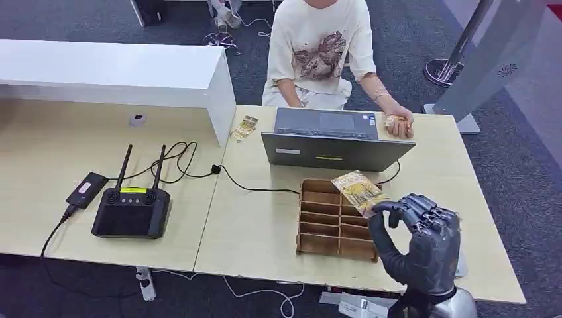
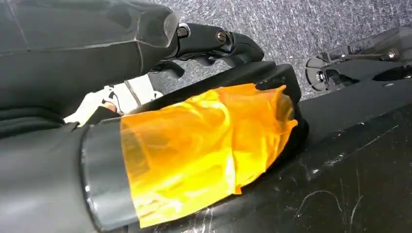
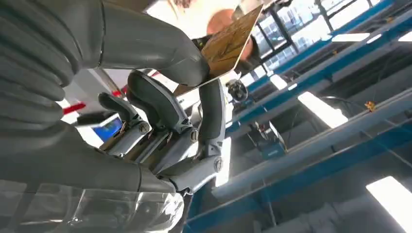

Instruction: Pass the card to the sensor for recognition and then transmit it.

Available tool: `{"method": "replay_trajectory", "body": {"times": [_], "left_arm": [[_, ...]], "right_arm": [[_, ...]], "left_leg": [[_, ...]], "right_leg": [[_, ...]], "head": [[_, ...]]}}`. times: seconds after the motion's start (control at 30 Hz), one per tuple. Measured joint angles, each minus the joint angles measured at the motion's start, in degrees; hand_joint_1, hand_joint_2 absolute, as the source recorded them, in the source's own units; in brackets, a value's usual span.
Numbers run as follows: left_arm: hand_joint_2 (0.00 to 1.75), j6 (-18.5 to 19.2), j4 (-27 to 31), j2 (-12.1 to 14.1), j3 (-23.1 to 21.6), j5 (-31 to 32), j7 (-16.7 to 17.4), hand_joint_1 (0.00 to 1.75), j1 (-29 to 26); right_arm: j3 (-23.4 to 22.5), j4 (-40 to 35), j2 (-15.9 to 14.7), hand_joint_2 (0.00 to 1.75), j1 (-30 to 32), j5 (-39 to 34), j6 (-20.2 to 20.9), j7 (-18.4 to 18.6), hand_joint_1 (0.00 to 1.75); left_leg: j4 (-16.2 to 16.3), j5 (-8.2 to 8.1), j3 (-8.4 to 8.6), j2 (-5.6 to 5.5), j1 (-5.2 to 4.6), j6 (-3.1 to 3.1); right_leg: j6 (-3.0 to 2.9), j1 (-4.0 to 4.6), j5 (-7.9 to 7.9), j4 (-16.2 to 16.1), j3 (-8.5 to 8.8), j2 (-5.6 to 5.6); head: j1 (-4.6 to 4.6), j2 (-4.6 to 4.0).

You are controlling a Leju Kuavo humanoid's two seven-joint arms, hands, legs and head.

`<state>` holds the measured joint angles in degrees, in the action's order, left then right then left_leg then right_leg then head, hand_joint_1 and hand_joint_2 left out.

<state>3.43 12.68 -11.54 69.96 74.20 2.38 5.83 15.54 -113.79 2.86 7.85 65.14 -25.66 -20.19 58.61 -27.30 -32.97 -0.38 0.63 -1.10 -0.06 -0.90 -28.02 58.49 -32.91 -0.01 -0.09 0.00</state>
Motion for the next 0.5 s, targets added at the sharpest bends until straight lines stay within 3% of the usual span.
{"method": "replay_trajectory", "body": {"times": [0.4, 0.5], "left_arm": [[0.0, 0.2, 0.0, 0.1, 0.0, 0.5, 0.0, 0.0, 0.0], [0.0, 0.5, 0.0, 0.2, 0.0, 1.0, 0.0, 0.0, 0.1]], "right_arm": [[3.3, 0.2, -3.1, 1.75, -5.3, 10.1, -2.2, 6.2, 1.75], [4.3, 0.7, -4.3, 1.75, -7.7, 13.6, -2.1, 9.4, 1.75]], "left_leg": [[0.0, 0.0, -0.01, 0.0, 0.0, 0.0], [0.0, 0.0, -0.01, 0.01, 0.0, 0.0]], "right_leg": [[0.0, 0.0, 0.0, 0.0, 0.0, 0.0], [0.0, 0.0, 0.0, 0.0, 0.0, 0.01]], "head": [[0.0, 0.0], [0.0, 0.0]]}}
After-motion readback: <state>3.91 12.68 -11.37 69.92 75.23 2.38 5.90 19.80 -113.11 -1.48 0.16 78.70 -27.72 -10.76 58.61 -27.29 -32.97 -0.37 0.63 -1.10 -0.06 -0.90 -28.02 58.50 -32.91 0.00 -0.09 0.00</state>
